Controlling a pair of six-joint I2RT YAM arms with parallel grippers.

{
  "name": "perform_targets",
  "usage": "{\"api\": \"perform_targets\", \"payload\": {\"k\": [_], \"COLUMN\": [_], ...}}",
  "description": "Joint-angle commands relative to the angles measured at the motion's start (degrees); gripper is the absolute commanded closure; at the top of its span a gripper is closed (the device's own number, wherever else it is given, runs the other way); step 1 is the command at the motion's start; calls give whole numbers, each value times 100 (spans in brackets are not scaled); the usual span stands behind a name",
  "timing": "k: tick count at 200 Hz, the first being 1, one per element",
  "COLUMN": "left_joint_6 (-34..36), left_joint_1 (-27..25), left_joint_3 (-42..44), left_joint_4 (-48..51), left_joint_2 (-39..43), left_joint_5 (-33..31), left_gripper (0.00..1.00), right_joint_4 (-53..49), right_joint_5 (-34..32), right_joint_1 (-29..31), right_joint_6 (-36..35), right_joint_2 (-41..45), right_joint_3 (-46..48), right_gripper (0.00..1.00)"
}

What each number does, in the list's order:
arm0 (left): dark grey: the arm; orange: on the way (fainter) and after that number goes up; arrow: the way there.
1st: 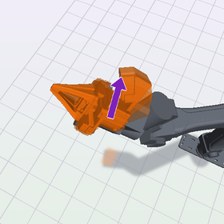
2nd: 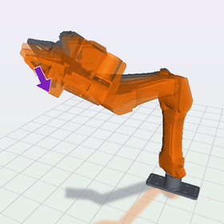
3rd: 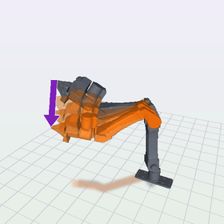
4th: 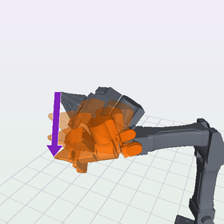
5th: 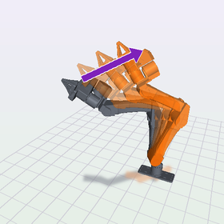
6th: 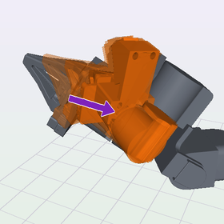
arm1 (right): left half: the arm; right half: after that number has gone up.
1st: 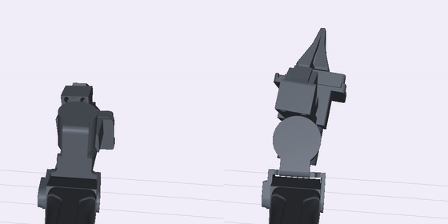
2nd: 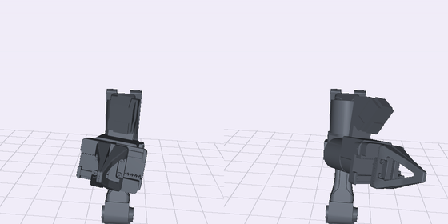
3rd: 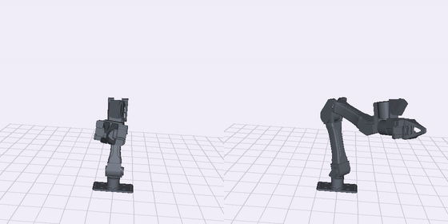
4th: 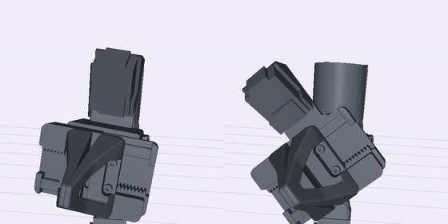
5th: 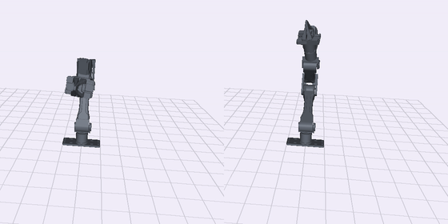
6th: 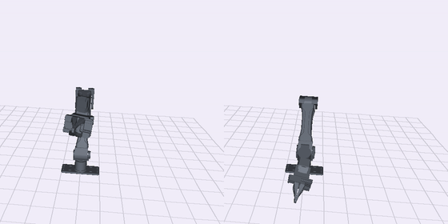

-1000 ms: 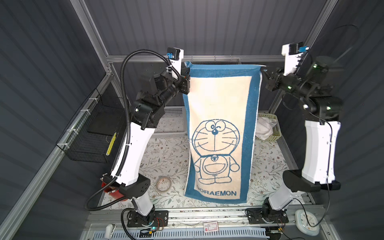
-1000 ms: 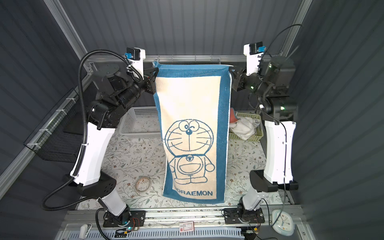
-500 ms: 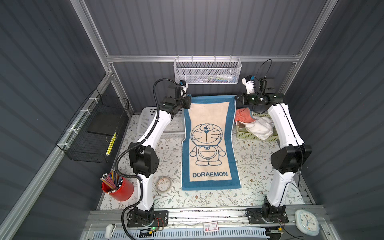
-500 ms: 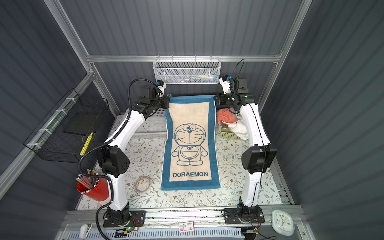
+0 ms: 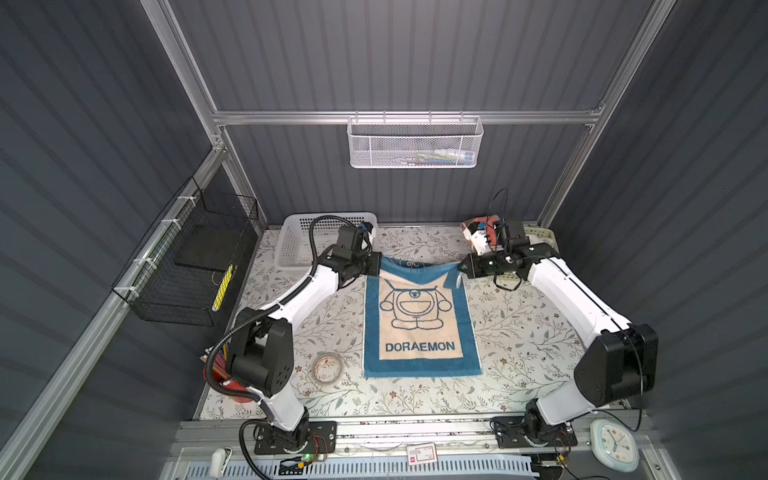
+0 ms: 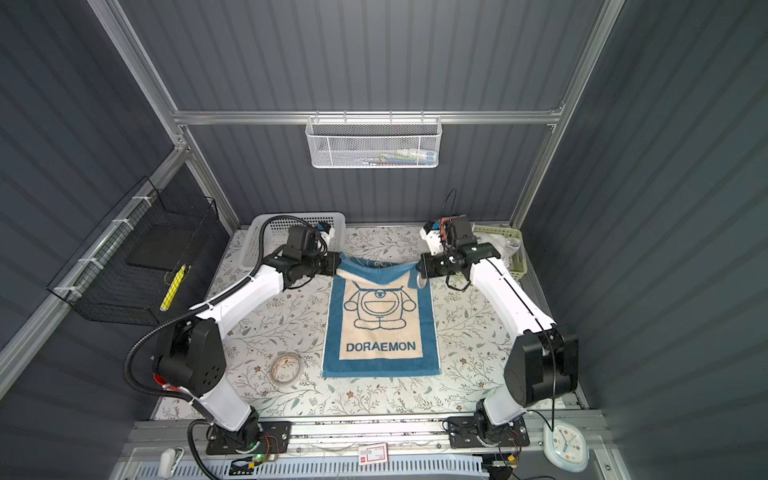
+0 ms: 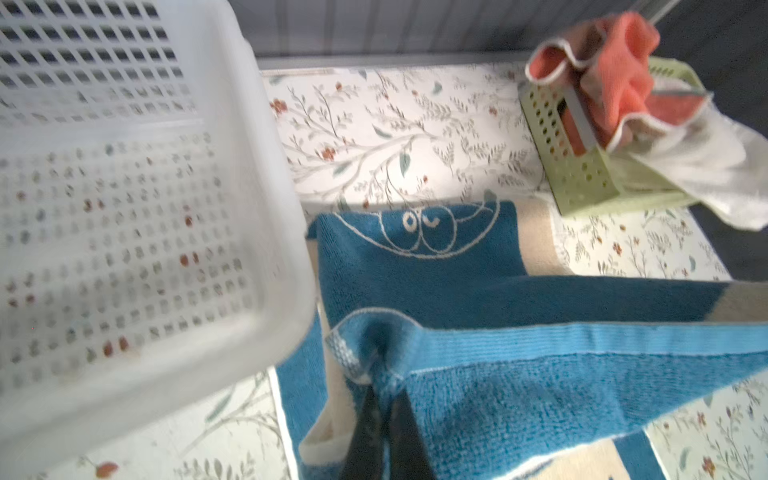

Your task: Fold and stack the towels

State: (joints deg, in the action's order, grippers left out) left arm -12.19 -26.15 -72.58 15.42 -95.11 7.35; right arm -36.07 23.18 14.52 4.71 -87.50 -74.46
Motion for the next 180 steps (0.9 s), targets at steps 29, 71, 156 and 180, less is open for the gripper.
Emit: {"api": "perform_targets", "payload": {"k": [29,71,156,180], "left_joint_6": [-847,-1354,-2317,-2196], "left_joint_1": [-643,-1031,-1744,-1731], "left_joint_3": [1615,2579,3752,3327], "left_joint_4": [-249,-626,-463,126], "left_joint_2": [747,923,1655,1908], "left_joint_5": [-194,-271,-351,-605], "left_gripper": [100,100,100,100], "right_joint_4": [492,815,733,453], "right_joint_5": [82,281,161,-301], "right_joint_1": [199,209,574,574], "right_joint_6": [889,1352,2720,2643], "right_joint_2": [615,624,1774,2301], "right_joint_3": [1847,2894,4563,4341], "right_gripper": [100,100,100,100]}}
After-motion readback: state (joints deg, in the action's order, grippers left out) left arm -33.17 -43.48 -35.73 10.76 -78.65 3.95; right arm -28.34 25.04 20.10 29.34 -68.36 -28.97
